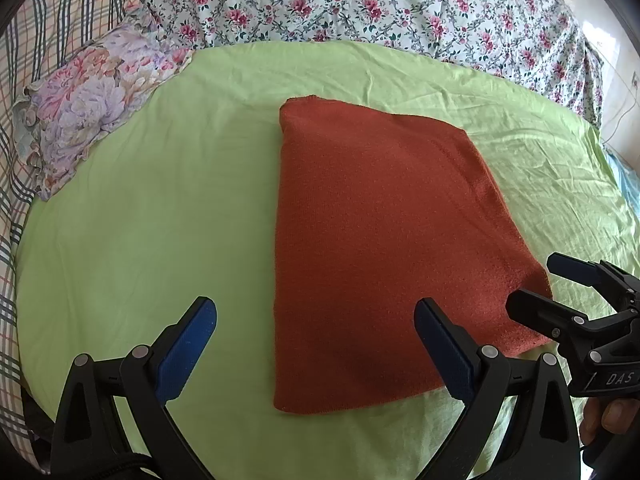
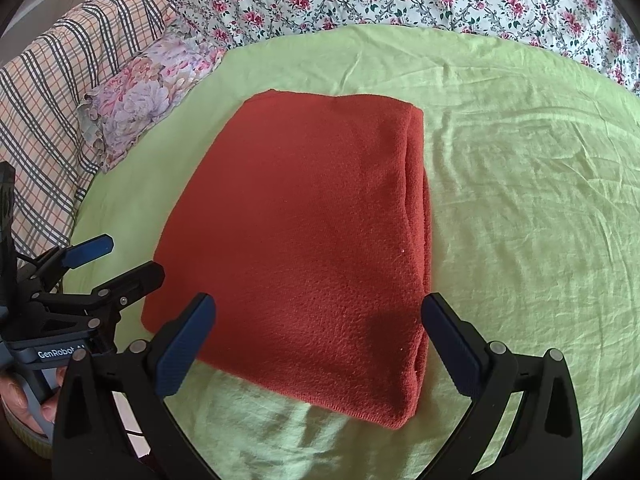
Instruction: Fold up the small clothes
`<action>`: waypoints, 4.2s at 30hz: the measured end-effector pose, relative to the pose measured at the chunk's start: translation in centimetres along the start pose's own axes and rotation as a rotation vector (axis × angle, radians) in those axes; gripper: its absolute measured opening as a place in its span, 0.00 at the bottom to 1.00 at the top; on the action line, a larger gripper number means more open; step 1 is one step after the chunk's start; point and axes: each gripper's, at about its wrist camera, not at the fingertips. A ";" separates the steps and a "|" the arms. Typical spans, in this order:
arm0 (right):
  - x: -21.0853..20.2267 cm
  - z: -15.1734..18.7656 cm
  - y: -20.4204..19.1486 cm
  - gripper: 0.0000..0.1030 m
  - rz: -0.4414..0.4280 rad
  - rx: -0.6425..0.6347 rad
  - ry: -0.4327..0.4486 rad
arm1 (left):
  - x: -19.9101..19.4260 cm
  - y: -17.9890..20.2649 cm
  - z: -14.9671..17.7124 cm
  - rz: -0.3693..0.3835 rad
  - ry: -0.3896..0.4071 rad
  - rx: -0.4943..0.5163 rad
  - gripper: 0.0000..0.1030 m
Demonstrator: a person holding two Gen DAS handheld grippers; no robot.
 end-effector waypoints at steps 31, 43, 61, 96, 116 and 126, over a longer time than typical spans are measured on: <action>0.0 0.0 0.2 0.99 0.000 -0.004 0.001 | -0.1 -0.1 0.0 0.006 0.003 -0.001 0.97; 0.0 0.0 0.3 0.99 0.000 -0.004 0.000 | -0.3 0.0 0.0 0.003 0.005 -0.001 0.97; 0.2 0.1 0.7 0.99 0.003 0.002 -0.005 | -0.3 -0.2 0.0 0.004 0.006 -0.001 0.97; 0.3 -0.2 0.8 0.99 0.006 -0.002 -0.004 | 0.1 -0.4 -0.1 -0.005 -0.001 -0.006 0.97; 0.3 -0.4 0.7 0.99 0.006 -0.002 -0.002 | 0.1 -0.3 -0.1 -0.001 0.002 0.001 0.97; 0.8 -1.5 1.6 0.99 0.028 0.001 -0.003 | 0.5 -0.9 -0.8 -0.010 0.022 0.016 0.96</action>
Point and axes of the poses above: each gripper's, at about its wrist camera, not at the fingertips, and x roughly the way its jaws point, y to its right, z to its underside, and after that the axes turned 3 degrees about -y, right-handed
